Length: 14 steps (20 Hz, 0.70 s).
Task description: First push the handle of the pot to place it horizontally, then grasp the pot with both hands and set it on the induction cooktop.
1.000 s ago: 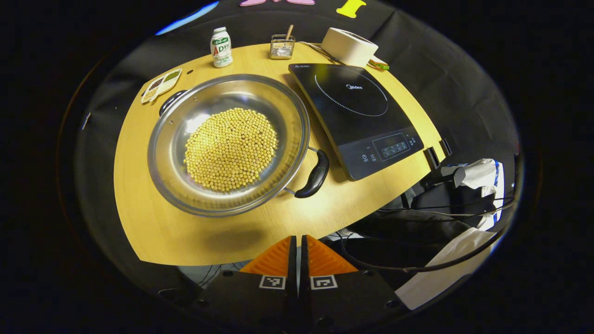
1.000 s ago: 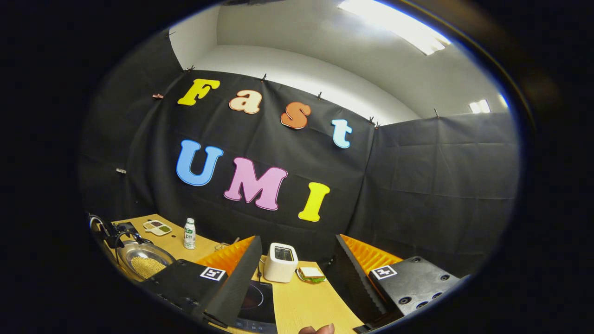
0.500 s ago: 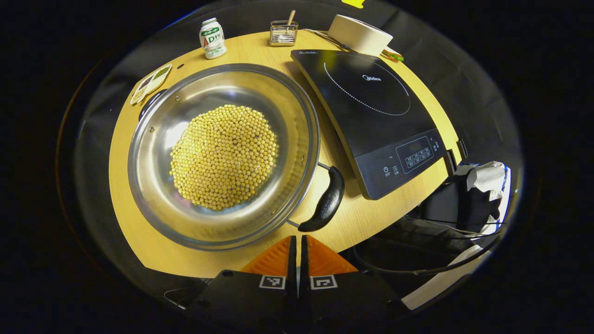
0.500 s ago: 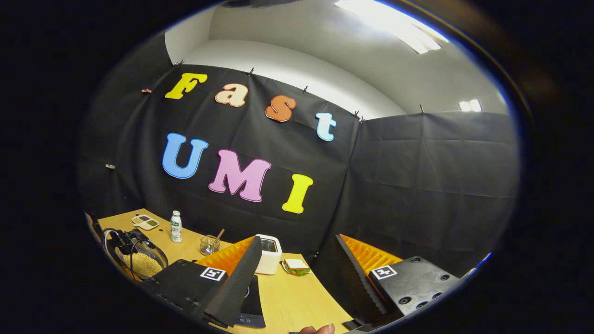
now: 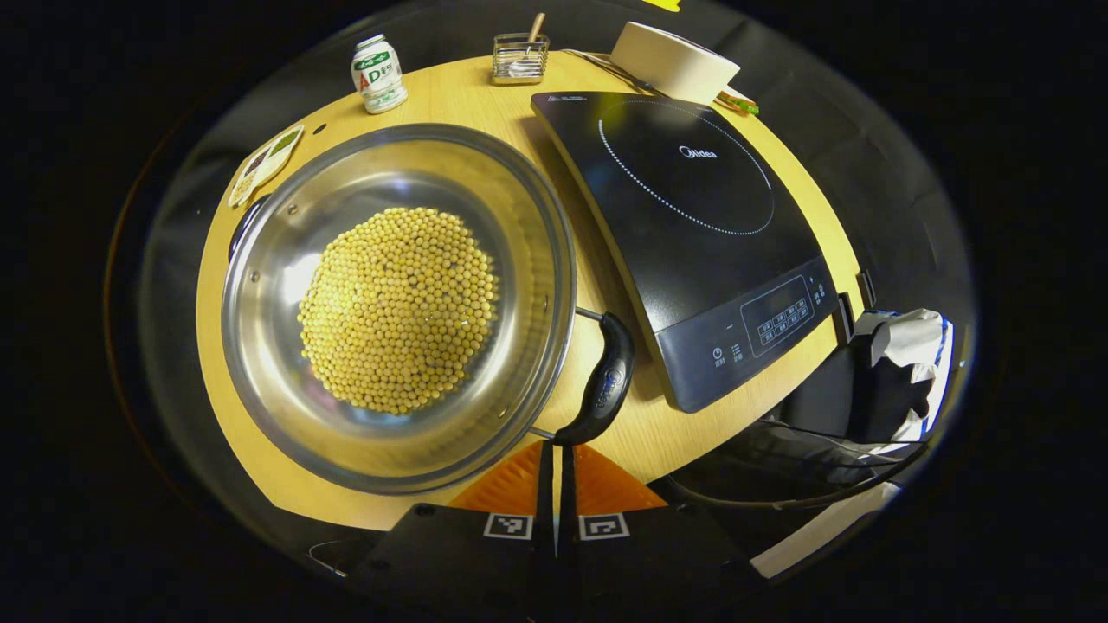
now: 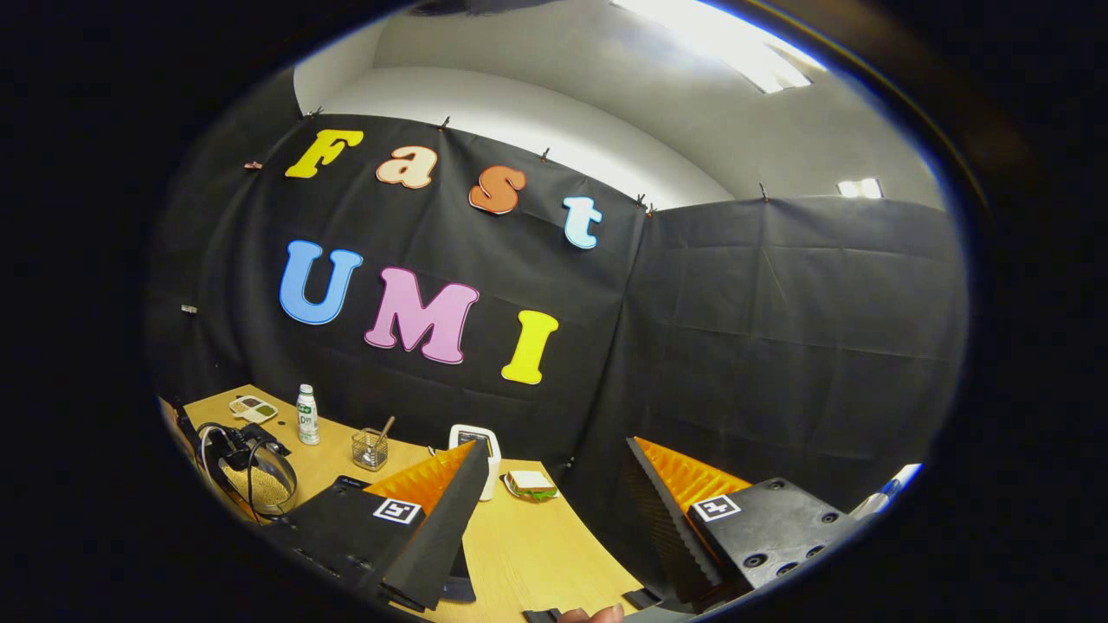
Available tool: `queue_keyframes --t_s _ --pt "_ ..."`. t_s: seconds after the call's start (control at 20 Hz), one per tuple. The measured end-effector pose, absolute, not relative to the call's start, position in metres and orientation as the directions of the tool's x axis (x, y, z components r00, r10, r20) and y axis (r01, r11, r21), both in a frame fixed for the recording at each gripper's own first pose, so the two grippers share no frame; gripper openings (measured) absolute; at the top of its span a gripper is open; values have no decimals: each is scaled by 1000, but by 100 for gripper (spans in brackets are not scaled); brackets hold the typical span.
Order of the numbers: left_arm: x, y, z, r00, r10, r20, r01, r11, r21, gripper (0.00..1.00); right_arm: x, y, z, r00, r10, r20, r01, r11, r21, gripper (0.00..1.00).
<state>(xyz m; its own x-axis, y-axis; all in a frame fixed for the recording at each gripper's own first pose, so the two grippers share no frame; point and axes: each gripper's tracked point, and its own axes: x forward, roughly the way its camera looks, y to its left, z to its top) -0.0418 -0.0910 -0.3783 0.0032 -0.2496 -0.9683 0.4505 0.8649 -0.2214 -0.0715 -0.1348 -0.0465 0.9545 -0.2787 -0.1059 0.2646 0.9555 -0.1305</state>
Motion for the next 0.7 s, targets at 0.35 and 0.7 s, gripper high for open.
queue_keyframes --t_s 0.35,0.7 --pt "-2 -114 -378 56 -213 -976 484 861 -160 5 -65 -148 -57 950 -283 -129 265 954 -140 97" --pt "35 -131 -384 83 -193 -978 497 858 -127 5 -47 -161 -67 946 -288 -147 267 952 -149 98"
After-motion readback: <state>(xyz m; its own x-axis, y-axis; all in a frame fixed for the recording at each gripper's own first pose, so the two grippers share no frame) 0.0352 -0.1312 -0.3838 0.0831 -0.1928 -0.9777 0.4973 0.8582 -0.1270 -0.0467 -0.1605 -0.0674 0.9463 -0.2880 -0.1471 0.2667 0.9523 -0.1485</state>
